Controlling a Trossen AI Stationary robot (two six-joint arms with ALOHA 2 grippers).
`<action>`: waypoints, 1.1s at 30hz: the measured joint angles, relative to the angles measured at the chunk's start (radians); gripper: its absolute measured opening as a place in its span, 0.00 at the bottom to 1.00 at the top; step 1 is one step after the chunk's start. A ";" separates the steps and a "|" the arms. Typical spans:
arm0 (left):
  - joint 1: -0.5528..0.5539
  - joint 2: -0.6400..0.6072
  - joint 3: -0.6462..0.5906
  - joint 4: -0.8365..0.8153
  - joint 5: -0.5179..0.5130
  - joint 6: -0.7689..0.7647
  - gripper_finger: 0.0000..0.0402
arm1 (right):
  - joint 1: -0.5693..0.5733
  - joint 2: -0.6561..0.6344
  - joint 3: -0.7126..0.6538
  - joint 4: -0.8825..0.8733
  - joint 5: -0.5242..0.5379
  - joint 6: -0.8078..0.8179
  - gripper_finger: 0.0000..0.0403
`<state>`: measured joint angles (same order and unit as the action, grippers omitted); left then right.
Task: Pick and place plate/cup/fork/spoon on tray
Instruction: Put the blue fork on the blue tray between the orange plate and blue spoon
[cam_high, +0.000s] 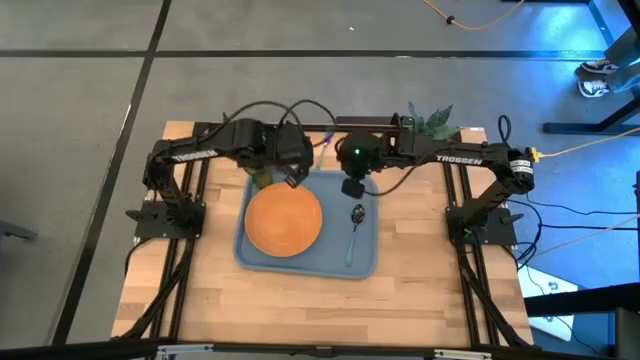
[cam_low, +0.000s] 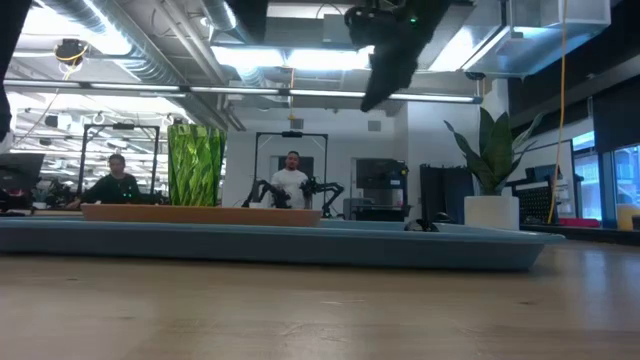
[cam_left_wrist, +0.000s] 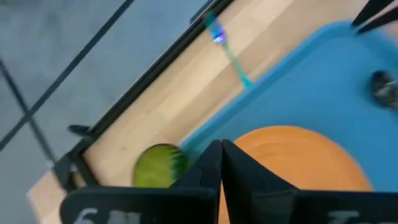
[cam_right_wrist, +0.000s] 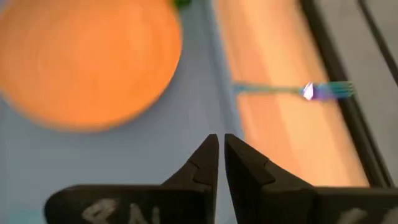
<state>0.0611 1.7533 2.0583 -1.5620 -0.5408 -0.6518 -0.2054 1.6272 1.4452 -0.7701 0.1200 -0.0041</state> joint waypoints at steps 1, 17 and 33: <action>0.019 0.002 0.000 -0.009 0.005 0.017 0.00 | -0.008 0.000 0.000 0.027 0.000 0.018 0.09; 0.287 0.002 0.000 -0.009 0.093 0.243 0.00 | -0.218 0.040 0.000 0.307 -0.104 0.361 0.22; 0.351 0.002 0.000 0.001 0.212 0.226 0.00 | -0.318 0.282 0.109 0.341 -0.262 0.496 0.22</action>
<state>0.4126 1.7554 2.0579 -1.5608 -0.3286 -0.4254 -0.5236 1.9091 1.5539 -0.4289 -0.1415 0.4922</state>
